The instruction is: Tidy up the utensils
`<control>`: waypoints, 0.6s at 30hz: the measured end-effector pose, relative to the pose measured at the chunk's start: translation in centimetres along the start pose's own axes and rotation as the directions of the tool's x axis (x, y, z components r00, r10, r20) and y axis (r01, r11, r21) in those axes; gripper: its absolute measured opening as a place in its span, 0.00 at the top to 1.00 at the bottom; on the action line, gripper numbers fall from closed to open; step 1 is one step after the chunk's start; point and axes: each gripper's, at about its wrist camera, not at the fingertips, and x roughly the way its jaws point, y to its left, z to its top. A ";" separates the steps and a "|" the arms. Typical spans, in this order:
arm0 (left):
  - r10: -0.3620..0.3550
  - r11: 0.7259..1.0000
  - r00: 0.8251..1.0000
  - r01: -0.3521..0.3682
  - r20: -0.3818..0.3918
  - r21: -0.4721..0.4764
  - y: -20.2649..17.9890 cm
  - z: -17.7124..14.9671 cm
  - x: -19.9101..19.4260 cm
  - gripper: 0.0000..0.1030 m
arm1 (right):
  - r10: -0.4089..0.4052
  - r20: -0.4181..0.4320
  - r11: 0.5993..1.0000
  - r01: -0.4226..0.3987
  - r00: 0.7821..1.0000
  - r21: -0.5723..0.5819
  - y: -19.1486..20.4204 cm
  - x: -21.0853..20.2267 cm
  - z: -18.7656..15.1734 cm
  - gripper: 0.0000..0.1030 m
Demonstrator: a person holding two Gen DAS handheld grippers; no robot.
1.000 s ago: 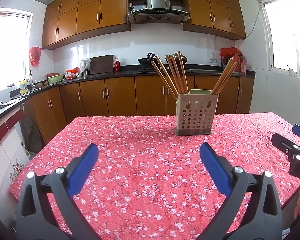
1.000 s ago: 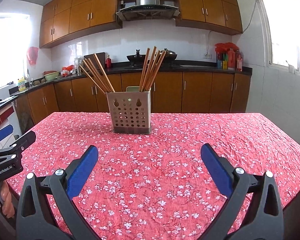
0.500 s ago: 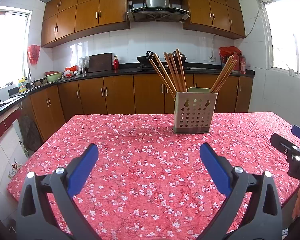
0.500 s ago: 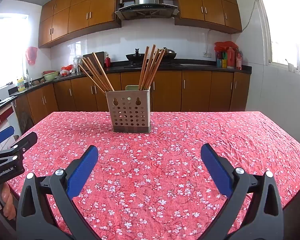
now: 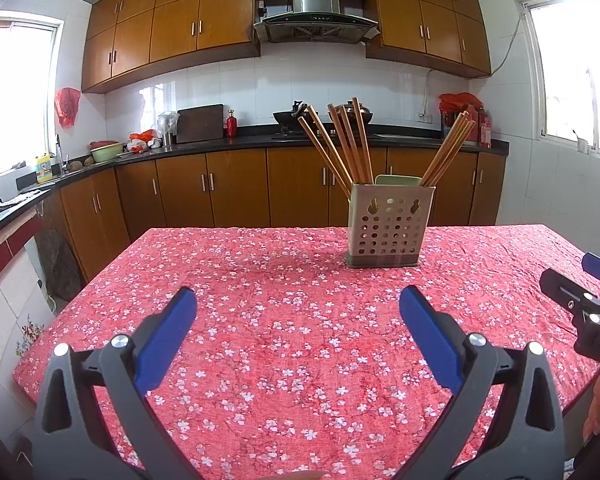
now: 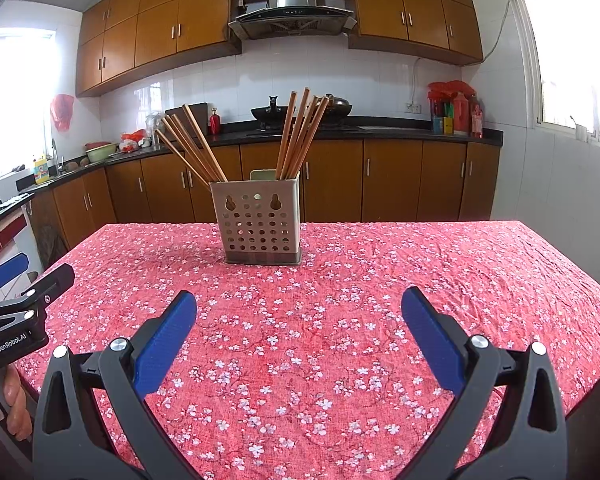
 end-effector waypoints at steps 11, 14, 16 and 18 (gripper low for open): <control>-0.002 1.000 1.000 0.002 -0.008 -0.004 0.2 -0.1 0.4 0.04 | -0.001 -0.003 1.000 0.001 1.000 0.009 0.1 0.2 -0.1 0.02; -0.002 1.000 1.000 0.002 -0.008 -0.004 0.2 -0.1 0.4 0.04 | -0.002 -0.005 1.000 0.002 1.000 0.010 0.3 0.2 -0.2 0.02; -0.002 1.000 1.000 0.002 -0.009 -0.004 0.2 -0.2 0.4 0.04 | -0.002 -0.004 1.000 0.002 1.000 0.011 0.2 0.3 -0.2 0.02; -0.002 1.000 1.000 0.002 -0.008 -0.004 0.2 -0.2 0.4 0.04 | -0.001 -0.005 1.000 0.001 1.000 0.011 0.2 0.3 -0.2 0.02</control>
